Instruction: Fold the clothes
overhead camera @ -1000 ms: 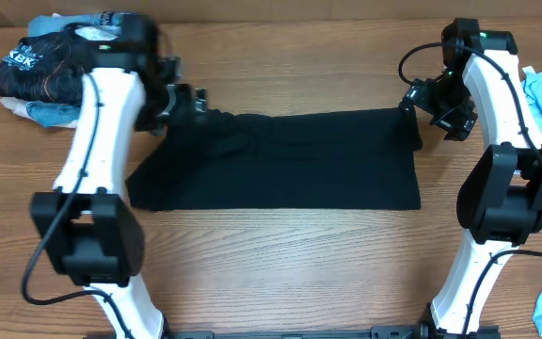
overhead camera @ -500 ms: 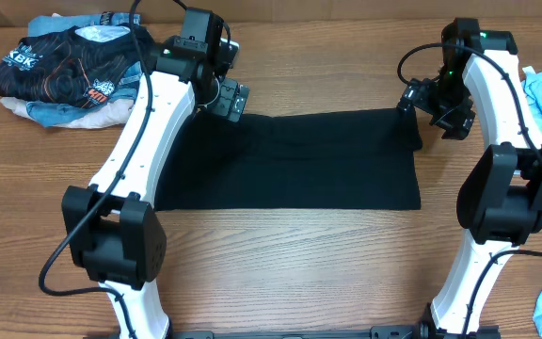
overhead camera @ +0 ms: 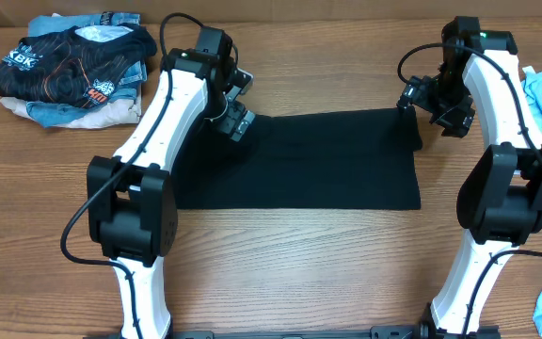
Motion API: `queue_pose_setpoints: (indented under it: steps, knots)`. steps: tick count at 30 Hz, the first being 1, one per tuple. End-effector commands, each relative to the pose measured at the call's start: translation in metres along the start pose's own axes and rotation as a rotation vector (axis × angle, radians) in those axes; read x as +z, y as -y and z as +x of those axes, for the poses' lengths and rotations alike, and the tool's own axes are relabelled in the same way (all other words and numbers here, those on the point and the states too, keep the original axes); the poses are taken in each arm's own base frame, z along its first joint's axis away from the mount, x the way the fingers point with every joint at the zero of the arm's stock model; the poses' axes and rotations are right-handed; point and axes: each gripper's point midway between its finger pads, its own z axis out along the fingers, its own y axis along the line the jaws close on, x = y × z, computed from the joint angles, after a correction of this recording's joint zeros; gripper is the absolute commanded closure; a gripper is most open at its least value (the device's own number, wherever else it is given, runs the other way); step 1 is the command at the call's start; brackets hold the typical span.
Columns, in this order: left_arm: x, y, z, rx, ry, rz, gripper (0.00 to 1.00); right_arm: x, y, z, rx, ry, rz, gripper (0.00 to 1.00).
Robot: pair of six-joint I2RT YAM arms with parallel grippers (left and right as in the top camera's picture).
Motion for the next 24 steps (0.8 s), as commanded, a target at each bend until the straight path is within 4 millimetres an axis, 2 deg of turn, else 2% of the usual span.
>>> queue_pose_setpoints:
  steps: [1, 7, 9, 10, 11, 15, 18, 21, 24]
  knots:
    - [-0.004, 0.012, -0.003, 0.071, 0.012, 0.045, 0.05, -0.014, -0.002, -0.005, -0.006, 0.040, -0.020, 0.00]
    - [-0.003, 0.012, -0.003, 0.075, 0.015, 0.047, 0.05, -0.014, -0.002, -0.005, -0.006, 0.039, -0.020, 0.00]
    - [-0.001, 0.012, -0.003, 0.074, 0.011, 0.049, 0.12, -0.014, -0.002, -0.005, -0.006, 0.039, -0.020, 0.00]
    - [0.002, 0.012, -0.002, 0.073, 0.003, 0.051, 0.22, -0.014, -0.002, -0.005, -0.006, 0.039, -0.020, 0.00]
    - [0.004, 0.012, -0.001, 0.070, -0.002, 0.054, 0.26, -0.014, -0.002, -0.005, -0.006, 0.039, -0.020, 0.00]
    - [0.016, 0.013, 0.004, 0.062, -0.036, 0.064, 0.24, -0.014, -0.002, -0.005, -0.006, 0.040, -0.020, 0.00]
    - [0.018, 0.013, 0.004, 0.059, -0.036, 0.065, 0.34, -0.014, -0.002, -0.005, -0.006, 0.040, -0.020, 0.00]
    - [0.018, 0.013, 0.003, 0.059, -0.035, 0.064, 0.39, -0.015, -0.003, -0.006, -0.006, 0.043, -0.022, 0.00]
    - [0.018, 0.013, 0.004, 0.059, -0.038, 0.064, 0.50, -0.015, -0.003, -0.006, -0.006, 0.042, -0.021, 0.00]
